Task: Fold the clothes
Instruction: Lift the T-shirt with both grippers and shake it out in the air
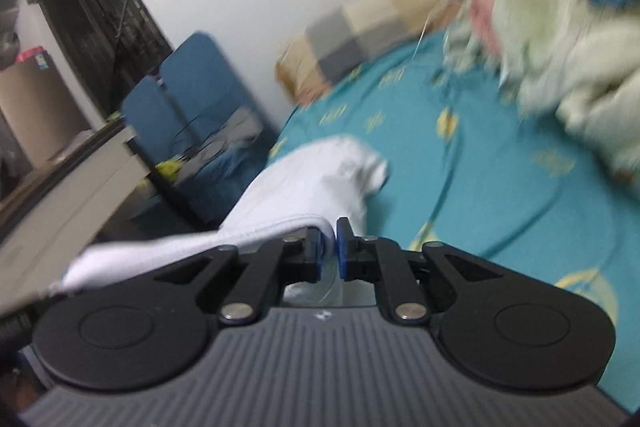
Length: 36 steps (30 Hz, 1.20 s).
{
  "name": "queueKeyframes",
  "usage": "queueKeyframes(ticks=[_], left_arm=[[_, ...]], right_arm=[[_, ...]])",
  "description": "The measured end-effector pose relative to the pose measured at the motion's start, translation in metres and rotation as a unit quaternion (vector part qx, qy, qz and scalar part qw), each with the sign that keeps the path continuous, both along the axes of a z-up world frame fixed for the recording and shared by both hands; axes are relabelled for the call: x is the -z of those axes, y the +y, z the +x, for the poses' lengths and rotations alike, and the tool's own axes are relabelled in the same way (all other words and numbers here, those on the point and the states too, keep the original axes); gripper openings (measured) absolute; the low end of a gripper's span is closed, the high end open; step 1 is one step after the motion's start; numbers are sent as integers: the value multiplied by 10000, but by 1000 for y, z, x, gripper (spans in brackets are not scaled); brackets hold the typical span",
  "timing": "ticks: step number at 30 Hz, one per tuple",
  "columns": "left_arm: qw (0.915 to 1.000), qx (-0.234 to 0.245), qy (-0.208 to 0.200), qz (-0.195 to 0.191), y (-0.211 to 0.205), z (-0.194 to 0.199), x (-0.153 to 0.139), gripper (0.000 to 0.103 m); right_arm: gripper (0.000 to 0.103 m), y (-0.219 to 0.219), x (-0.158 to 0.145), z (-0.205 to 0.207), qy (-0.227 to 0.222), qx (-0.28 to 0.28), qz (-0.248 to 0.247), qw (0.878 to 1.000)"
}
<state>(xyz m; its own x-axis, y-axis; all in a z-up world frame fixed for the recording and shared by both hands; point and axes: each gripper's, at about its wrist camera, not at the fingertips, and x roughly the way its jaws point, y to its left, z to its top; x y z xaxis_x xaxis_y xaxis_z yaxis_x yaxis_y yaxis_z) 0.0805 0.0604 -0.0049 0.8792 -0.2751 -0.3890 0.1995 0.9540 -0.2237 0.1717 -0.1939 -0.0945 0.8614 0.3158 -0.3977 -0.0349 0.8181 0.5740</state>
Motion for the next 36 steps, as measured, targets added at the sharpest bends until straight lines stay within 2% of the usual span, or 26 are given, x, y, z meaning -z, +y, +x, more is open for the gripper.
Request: queueKeyframes(ticks=[3,5,7,10,14,18,21,23,26,31,36], left_arm=[[9990,-47,190,-400,14,0,-2,15],[9984,-66,218,-516,26,3,-2,15],[9983,-82,192,-553,34,6,-3,15],[9977,-121,189,-642,40,10,-3,15],[9970,-172,206,-730,46,12,-2,14],[9974,-167,110,-698,46,14,-3,14],[9972,-173,-43,-726,45,12,-7,14],[9971,-119,-146,-739,43,10,-11,13],[9968,-46,-469,-645,38,1,-22,12],[9907,100,-1173,-681,36,-22,-67,11],[9808,226,-1808,-700,26,-53,-144,11]], right_arm=[[23,11,12,7,389,-256,85,9989],[35,20,19,11,648,-443,122,9968],[39,27,25,13,897,-702,232,9932],[39,38,34,17,1264,-1093,337,9854],[38,62,37,10,1466,-1376,-615,9776],[37,85,31,-7,1313,-1279,-1859,9653],[36,74,17,-19,948,-550,-1996,9737],[18,60,4,-25,651,-158,-1820,9810],[9,48,-23,-38,25,310,-1805,9831],[7,35,-92,-72,-1249,865,-2107,9657],[7,22,-186,-106,-2278,1153,-2203,9414]])
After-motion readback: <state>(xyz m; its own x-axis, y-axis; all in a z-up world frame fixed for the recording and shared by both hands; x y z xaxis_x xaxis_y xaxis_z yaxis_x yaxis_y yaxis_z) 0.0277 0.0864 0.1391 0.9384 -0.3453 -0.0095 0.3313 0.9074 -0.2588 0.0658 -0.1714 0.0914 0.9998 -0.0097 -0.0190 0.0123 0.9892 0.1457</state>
